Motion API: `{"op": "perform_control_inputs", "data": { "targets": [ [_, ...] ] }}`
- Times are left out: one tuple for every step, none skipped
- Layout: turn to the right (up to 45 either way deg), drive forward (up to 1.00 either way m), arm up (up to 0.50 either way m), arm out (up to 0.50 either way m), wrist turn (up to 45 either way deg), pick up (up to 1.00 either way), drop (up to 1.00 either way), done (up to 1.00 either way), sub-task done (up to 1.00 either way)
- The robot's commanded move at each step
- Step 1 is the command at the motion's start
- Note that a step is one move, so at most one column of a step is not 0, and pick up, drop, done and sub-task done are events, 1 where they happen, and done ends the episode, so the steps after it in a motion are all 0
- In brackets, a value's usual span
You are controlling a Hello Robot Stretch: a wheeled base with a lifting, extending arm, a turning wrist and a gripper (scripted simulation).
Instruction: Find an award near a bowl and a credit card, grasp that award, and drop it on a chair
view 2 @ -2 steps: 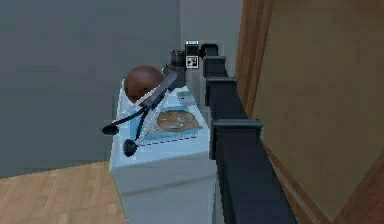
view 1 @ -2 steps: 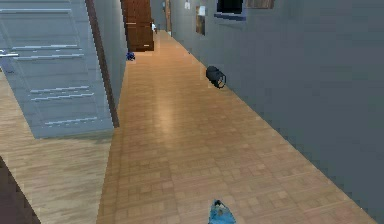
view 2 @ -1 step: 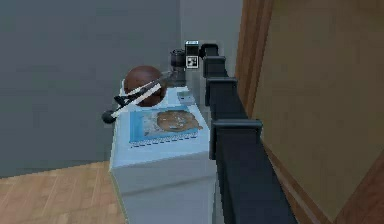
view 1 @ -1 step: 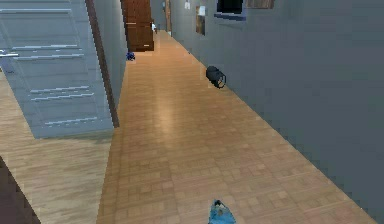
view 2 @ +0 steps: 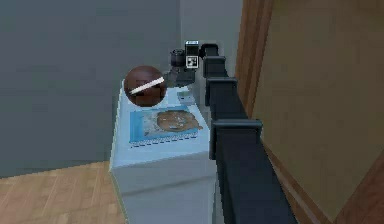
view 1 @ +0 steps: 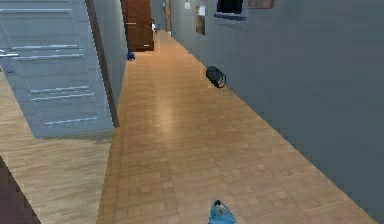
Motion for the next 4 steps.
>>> {"op": "perform_control_inputs", "data": {
  "targets": [
    [0.0,0.0,0.0,0.0,27.0,0.0,0.0,0.0,0.0],
    [0.0,0.0,-0.22,0.0,0.0,0.0,0.0,0.0,0.0],
    [0.0,0.0,0.0,0.0,0.0,1.0,0.0,0.0,0.0],
    [0.0,0.0,0.1,0.0,0.0,0.0,0.0,0.0,0.0]
  ]
}}
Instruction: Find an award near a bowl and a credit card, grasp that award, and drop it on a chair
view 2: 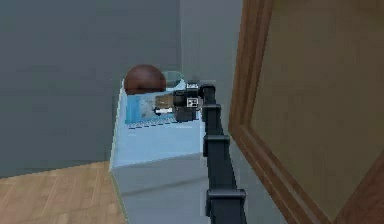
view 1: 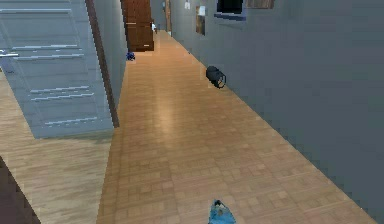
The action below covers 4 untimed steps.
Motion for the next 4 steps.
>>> {"op": "perform_control_inputs", "data": {
  "targets": [
    [0.0,0.0,0.12,0.0,0.0,0.0,0.0,0.0,0.0],
    [0.0,0.0,0.0,0.0,-45.0,0.0,0.0,0.0,0.0],
    [0.0,0.0,0.0,0.0,-45.0,0.0,0.0,0.0,0.0],
    [0.0,0.0,0.0,0.0,-21.0,0.0,0.0,0.0,0.0]
  ]
}}
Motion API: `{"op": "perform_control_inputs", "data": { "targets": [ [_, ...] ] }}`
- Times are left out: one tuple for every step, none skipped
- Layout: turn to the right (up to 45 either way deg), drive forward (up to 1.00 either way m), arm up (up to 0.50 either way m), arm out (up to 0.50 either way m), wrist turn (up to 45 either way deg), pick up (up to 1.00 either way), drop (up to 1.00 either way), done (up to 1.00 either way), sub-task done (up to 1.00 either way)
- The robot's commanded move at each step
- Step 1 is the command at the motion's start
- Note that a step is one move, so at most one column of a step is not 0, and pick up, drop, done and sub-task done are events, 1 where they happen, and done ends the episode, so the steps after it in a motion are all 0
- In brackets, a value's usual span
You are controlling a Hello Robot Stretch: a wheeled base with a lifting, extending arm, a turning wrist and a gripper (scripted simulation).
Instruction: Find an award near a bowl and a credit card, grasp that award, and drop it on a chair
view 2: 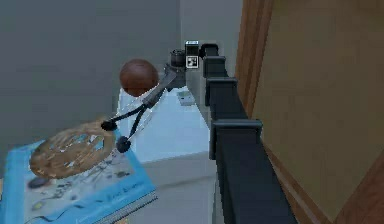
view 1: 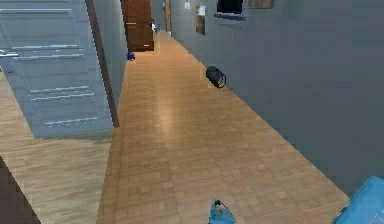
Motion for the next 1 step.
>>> {"op": "perform_control_inputs", "data": {
  "targets": [
    [0.0,0.0,0.0,-0.42,0.0,0.0,0.0,0.0,0.0]
  ]
}}
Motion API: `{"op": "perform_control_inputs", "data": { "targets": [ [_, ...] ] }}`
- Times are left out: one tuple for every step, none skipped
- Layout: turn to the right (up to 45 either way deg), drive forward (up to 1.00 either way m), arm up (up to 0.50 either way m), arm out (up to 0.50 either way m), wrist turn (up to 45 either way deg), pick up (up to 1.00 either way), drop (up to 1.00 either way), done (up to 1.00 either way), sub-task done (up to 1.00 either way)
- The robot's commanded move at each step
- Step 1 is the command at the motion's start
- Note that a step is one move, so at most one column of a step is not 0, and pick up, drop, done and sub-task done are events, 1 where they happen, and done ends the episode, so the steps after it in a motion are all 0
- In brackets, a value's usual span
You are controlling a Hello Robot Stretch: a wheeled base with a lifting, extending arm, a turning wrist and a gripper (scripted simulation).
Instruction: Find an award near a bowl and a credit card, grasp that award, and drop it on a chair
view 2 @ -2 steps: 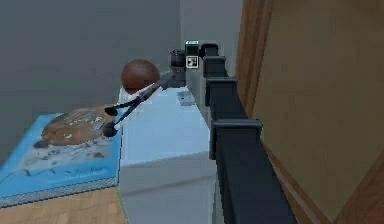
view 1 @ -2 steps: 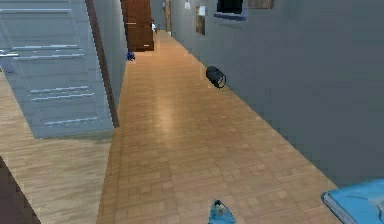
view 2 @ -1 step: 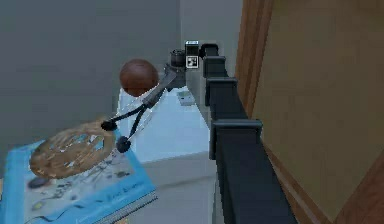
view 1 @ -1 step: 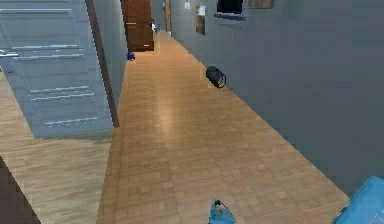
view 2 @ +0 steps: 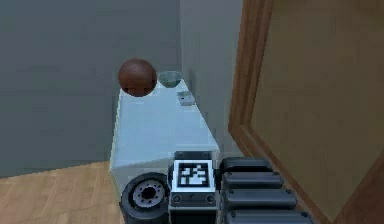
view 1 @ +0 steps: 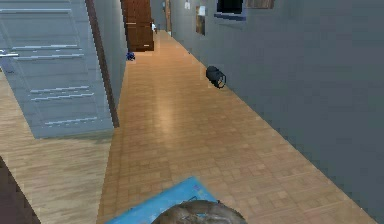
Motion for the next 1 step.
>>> {"op": "perform_control_inputs", "data": {
  "targets": [
    [-12.0,0.0,0.0,0.0,0.0,0.0,0.0,0.0,0.0]
  ]
}}
